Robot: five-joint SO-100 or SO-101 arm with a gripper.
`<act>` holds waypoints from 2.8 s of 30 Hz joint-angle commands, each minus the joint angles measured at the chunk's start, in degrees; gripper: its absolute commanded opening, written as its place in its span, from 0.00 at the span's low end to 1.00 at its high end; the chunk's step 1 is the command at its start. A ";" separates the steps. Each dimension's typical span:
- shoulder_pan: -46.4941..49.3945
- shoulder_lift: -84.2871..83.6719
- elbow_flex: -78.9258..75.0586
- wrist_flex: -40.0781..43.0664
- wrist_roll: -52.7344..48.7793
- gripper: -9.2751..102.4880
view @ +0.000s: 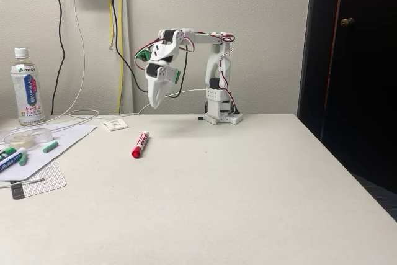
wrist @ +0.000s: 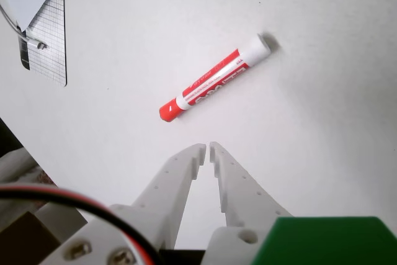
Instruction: Pick up the red marker.
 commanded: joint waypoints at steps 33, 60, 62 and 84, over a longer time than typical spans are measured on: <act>4.92 -19.16 -12.04 -4.48 0.88 0.08; 3.16 -23.29 -11.95 -6.24 3.43 0.31; 3.52 -23.38 -11.78 -5.89 3.25 0.31; 5.80 -20.92 -7.82 -2.81 13.71 0.36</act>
